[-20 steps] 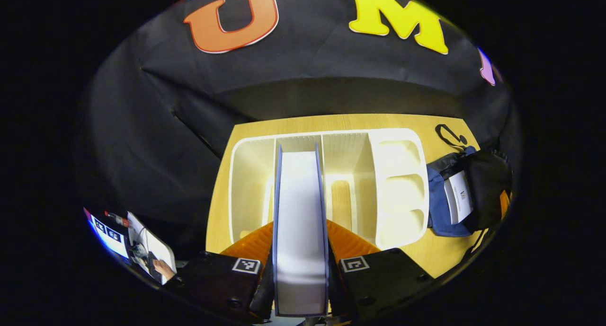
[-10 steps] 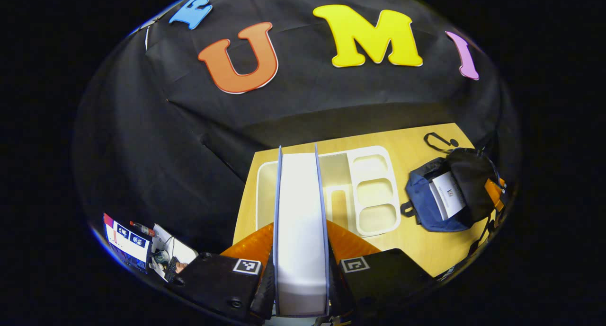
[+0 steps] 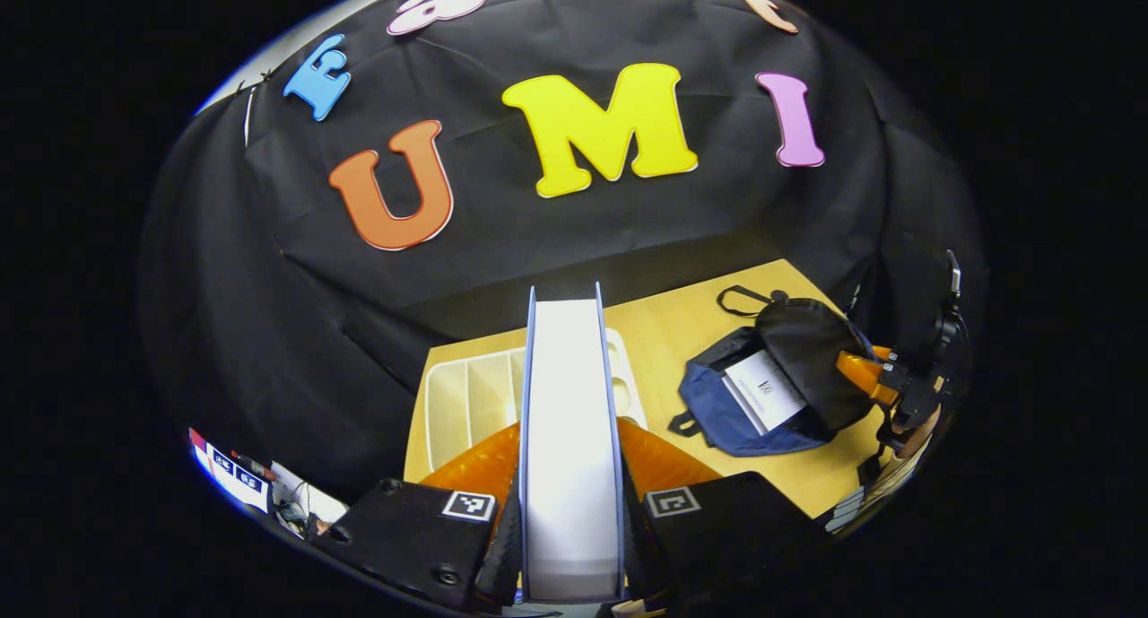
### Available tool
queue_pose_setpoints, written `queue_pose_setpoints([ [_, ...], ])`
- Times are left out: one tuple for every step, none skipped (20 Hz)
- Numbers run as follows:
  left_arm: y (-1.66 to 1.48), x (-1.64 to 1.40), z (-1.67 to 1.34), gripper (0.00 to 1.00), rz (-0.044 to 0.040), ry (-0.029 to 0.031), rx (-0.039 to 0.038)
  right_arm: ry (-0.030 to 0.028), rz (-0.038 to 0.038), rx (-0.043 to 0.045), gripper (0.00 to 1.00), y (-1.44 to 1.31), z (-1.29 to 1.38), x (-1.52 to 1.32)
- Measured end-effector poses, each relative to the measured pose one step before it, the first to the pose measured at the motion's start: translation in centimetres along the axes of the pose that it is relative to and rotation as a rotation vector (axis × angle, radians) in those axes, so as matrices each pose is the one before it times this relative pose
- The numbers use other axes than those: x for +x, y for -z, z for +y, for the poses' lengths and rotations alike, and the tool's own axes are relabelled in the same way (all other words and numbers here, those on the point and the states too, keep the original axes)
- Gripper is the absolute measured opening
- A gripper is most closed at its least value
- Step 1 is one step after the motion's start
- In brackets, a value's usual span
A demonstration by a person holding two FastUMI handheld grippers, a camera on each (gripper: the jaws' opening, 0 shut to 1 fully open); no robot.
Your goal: Open the schoolbag, grab two books from the bookshelf and put them into the schoolbag.
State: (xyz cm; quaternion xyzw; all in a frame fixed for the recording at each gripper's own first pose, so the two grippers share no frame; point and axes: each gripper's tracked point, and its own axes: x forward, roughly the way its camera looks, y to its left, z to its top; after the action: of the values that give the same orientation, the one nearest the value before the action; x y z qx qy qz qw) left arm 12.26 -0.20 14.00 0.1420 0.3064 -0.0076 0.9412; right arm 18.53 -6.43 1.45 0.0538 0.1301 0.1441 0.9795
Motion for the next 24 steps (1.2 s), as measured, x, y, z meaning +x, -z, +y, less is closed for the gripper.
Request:
queue_pose_setpoints([
  [-0.144,0.308,-1.099,0.47,-0.00086,0.02817,-0.01199,0.00958,0.00062,-0.00209,0.07,0.031,-0.155,-0.016],
  [-0.084,0.621,-1.663,0.47,0.00546,0.04596,-0.00823,0.00917,-0.00644,0.00597,0.08,-0.224,-0.16,-0.099],
  [0.063,0.502,-1.74,0.47,0.00533,0.04803,-0.00247,0.00609,-0.00597,0.00462,0.07,-0.147,-0.11,-0.162],
  [0.068,0.201,-1.243,0.47,0.00934,0.0392,-0.00405,0.00686,-0.0066,0.00323,0.08,-0.087,-0.12,-0.059],
  [-0.035,0.544,-1.002,0.51,0.00343,0.02747,0.00768,0.00656,-0.00224,0.00115,0.07,0.071,-0.085,0.012],
  [-0.348,0.465,-0.669,0.47,-0.00277,0.02704,-0.00028,0.00422,0.00067,0.00411,0.07,0.077,-0.078,0.106],
  [-0.126,0.516,-0.925,0.47,0.00264,0.03185,0.00254,0.0002,0.00335,0.00366,0.07,0.221,0.026,0.046],
  [-0.233,0.622,-0.901,0.47,-0.00048,0.03138,-0.00341,0.00162,0.00635,0.00145,0.07,0.055,0.056,0.155],
  [-0.282,0.733,-0.989,0.47,-0.00209,0.03366,-0.00452,0.00177,0.00622,-0.00265,0.07,0.202,0.003,0.169],
  [-0.023,0.699,-0.908,0.47,0.00589,0.03068,-0.01309,0.00267,0.00358,0.00065,0.07,-0.004,-0.051,0.145],
  [-0.084,0.95,-0.827,0.51,0.00172,0.02883,-0.02152,0.00071,0.00197,0.00357,0.07,-0.169,-0.042,0.145],
  [0.028,1.282,-0.836,0.47,0.00047,0.03356,-0.02479,0.00187,0.00105,0.01045,0.07,-0.183,-0.095,0.154],
  [0.125,0.854,-0.402,0.47,0.00279,0.02511,-0.0237,0.00089,0.00029,0.01342,0.07,-0.141,-0.184,0.115],
  [0.1,0.951,-0.22,0.47,0.00464,0.02163,-0.02866,-0.00017,-0.00346,0.01019,0.07,-0.358,-0.143,0.057],
  [0.016,1.042,0.057,0.47,-0.00125,0.01892,-0.02771,0.00027,-0.00295,0.00667,0.07,-0.3,-0.123,0.087],
  [-0.006,0.94,0.273,0.48,-0.00908,0.00998,-0.02864,-0.00269,-0.00497,-0.00153,0.07,-0.278,-0.073,-0.124],
  [-0.094,1.047,0.281,0.47,-0.01133,0.00624,-0.03133,-0.00018,-0.00715,-0.00226,0.07,-0.306,-0.069,-0.099],
  [-0.095,1.005,0.564,0.51,-0.0136,0.00419,-0.03439,0.00265,-0.00498,-0.00109,0.07,-0.356,-0.166,-0.054],
  [-0.013,1.0,0.558,0.51,-0.01113,0.00506,-0.03827,0.00321,-0.00218,-0.00222,0.07,-0.148,-0.155,0.067],
  [-0.04,1.047,0.451,0.47,-0.01374,0.00952,-0.04592,0.00447,0.00206,-0.00045,0.07,-0.204,-0.115,0.086],
  [0.126,1.222,0.505,0.47,-0.01075,0.006,-0.04495,-0.00037,0.00649,0.00198,0.08,-0.105,-0.012,0.0],
  [0.319,0.922,0.095,0.47,0.00184,0.02409,-0.0648,0.0006,0.00801,0.01167,0.08,-0.111,-0.052,-0.024],
  [-0.055,0.879,0.147,0.47,-0.01245,0.01833,-0.06223,0.00127,0.01113,0.01091,0.07,-0.055,-0.052,0.047],
  [-0.129,0.777,-0.014,0.47,-0.01521,0.02589,-0.06178,-0.00247,0.00084,0.00733,0.07,-0.33,0.05,-0.028],
])
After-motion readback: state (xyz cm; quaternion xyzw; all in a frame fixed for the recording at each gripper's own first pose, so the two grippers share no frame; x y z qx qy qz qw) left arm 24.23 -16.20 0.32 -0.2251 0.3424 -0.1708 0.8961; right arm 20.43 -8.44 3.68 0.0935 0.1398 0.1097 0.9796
